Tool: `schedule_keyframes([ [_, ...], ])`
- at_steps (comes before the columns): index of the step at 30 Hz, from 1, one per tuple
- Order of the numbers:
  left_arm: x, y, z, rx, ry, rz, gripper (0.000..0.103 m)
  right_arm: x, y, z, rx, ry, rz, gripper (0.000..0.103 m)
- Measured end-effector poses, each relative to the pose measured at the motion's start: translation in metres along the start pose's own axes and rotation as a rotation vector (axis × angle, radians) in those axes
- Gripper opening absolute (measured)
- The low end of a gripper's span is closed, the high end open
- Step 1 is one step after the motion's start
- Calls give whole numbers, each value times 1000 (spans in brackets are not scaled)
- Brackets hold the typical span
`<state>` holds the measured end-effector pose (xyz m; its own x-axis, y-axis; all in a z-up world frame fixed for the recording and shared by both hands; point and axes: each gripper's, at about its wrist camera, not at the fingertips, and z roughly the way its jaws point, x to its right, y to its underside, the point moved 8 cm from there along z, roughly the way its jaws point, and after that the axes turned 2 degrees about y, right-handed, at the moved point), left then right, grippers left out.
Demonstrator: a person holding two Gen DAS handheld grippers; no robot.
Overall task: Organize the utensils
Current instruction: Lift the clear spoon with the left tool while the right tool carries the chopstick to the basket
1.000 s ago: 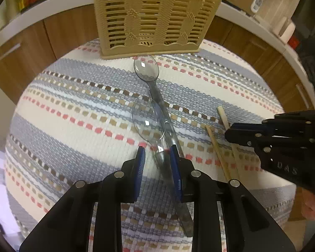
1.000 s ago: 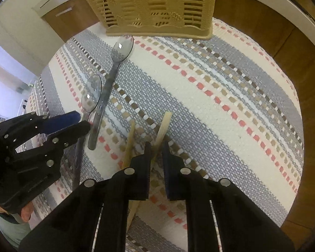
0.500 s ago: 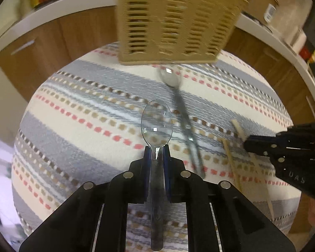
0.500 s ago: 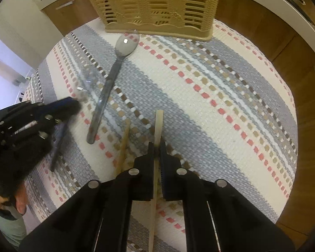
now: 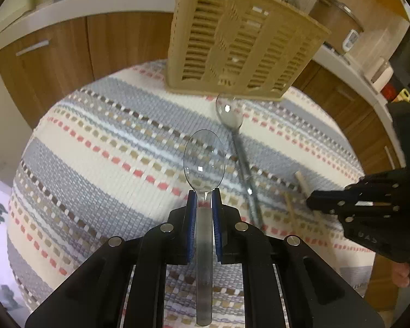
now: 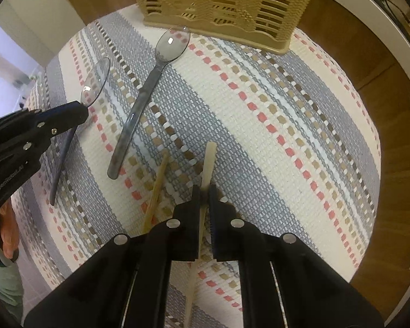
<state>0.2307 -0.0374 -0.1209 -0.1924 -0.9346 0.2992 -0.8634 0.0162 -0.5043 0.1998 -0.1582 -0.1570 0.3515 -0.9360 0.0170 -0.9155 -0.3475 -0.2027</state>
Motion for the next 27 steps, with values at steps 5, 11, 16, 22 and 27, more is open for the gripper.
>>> schedule_keyframes([
  [5,6,-11,-25,86,28,8,10,3,-2,-22,106,-58,-2,4],
  [11,10,-31,-61,231,92,-14,10,8,1,-66,252,-91,-2,4],
  [16,17,-56,-91,328,114,-19,10,18,-8,-103,386,-118,18,4],
  [22,32,-94,-128,479,136,-8,10,29,-33,-152,556,-130,54,4],
  [27,49,-138,-159,615,153,-11,10,49,-66,-182,650,-117,102,4],
])
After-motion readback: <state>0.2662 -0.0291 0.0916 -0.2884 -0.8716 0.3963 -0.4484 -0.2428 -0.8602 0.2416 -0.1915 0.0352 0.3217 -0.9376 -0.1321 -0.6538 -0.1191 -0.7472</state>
